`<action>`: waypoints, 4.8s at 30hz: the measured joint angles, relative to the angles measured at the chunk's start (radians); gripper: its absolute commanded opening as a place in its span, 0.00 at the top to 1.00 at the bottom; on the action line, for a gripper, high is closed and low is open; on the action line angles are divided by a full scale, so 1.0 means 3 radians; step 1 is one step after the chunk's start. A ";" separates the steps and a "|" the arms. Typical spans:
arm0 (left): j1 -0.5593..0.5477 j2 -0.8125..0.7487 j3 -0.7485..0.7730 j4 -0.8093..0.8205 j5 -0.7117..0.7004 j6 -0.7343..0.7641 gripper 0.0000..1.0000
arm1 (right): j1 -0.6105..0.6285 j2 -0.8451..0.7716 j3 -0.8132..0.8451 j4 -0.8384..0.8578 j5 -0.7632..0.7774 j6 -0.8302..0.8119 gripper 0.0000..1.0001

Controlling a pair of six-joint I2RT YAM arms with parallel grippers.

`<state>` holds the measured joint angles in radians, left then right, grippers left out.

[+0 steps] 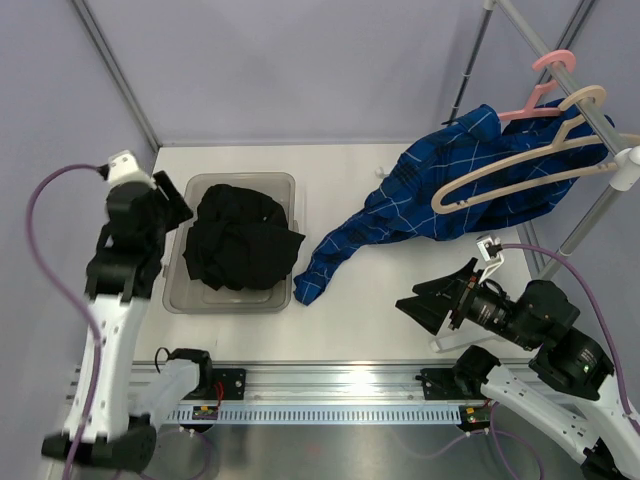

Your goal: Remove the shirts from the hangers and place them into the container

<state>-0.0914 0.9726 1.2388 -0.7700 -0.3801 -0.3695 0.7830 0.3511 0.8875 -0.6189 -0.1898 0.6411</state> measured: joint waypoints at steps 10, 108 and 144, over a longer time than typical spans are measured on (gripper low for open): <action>-0.0600 -0.0692 -0.1124 0.2860 0.2482 0.0003 0.36 | 0.0001 -0.0071 -0.0216 0.0070 -0.0072 0.0011 0.00; -0.2233 0.4190 0.2744 0.3503 0.2829 -0.0122 1.00 | 0.0003 0.0177 0.0108 -0.0421 0.0252 0.0172 0.01; -0.2977 -0.2468 -0.1980 0.1319 0.1012 -0.0905 1.00 | 0.0003 0.0498 0.0109 0.0191 -0.0144 -0.0015 0.01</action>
<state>-0.9844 0.2321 0.6449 -0.3744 -0.0765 -0.6411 0.7837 0.5007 0.9203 -0.5617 -0.2329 0.6365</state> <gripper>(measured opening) 0.075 0.993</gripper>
